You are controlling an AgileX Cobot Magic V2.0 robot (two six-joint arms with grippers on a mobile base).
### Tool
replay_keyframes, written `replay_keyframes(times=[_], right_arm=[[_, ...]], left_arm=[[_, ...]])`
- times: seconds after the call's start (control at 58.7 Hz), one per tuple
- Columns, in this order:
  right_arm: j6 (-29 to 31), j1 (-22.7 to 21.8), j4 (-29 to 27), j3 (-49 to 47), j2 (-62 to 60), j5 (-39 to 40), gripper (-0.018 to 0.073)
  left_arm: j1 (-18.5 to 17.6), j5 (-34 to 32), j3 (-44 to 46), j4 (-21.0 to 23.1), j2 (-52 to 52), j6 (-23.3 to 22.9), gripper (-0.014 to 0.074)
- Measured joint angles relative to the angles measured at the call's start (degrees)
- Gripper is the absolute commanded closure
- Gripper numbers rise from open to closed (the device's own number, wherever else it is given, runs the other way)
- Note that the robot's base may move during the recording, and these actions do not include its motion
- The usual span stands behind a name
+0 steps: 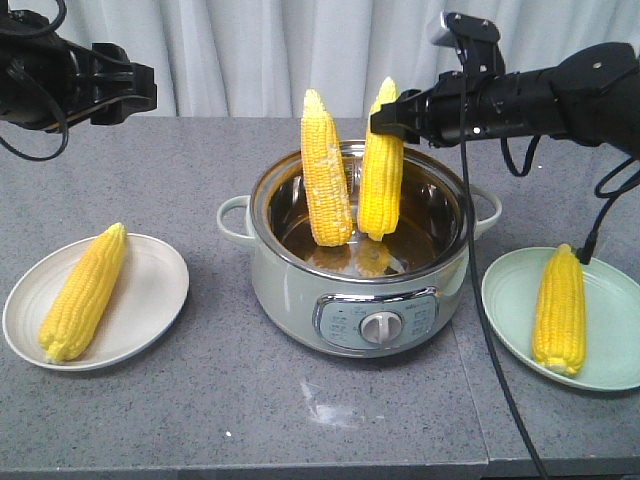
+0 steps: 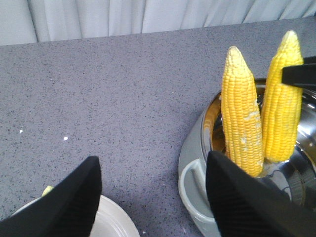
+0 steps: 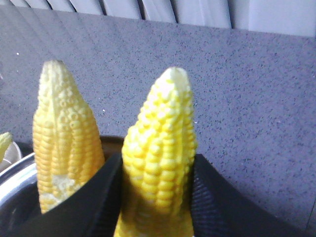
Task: Distribute corn equally
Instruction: 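Move both grippers back over the pot and grasp another cob, then lift the right gripper's cob up and grasp the last cob with the left gripper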
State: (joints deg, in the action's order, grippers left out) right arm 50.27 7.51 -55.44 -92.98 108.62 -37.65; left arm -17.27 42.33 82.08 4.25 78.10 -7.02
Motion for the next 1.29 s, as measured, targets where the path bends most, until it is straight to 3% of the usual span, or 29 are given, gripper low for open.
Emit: replay_keyframes(times=[0.29,0.426,0.494,0.579,0.903,1.005,1.108,1.295], right_arm=[[0.6,0.0,1.1,0.0,-4.5,2.0,0.0568],[1.1,-1.2,1.7,0.0,-10.3,1.5,0.0568],[1.1,-2.8,1.7,0.0,-14.2,0.5,0.0566],[0.5,-5.5,1.7,0.0,-19.1,-0.9,0.0566],[-0.2,-14.8,1.8,0.0,-29.0,-5.0,0.0564],[-0.2,-15.2,2.6,0.0,-29.2,-5.9,0.0564],[-0.2,-15.2,3.7,0.0,-29.2,-6.9,0.0564],[-1.5,-15.2,6.2,0.0,-29.2,-7.1,0.0564]], left_arm=[[0.0,0.0,0.0,0.0,0.0,0.0,0.0147],[0.0,-1.2,0.0,3.3,0.2,0.1,0.0147],[0.0,-3.3,0.0,7.9,0.7,1.8,0.0147],[0.0,-6.2,0.0,15.6,2.0,7.0,0.0146],[-1.3,-15.7,0.0,53.9,11.1,37.5,0.0141],[-2.7,-17.2,1.8,62.9,14.2,45.7,0.0141],[-3.5,-17.6,5.6,67.2,17.9,48.8,0.0141],[-3.8,-18.8,11.1,68.4,23.5,49.5,0.0141]])
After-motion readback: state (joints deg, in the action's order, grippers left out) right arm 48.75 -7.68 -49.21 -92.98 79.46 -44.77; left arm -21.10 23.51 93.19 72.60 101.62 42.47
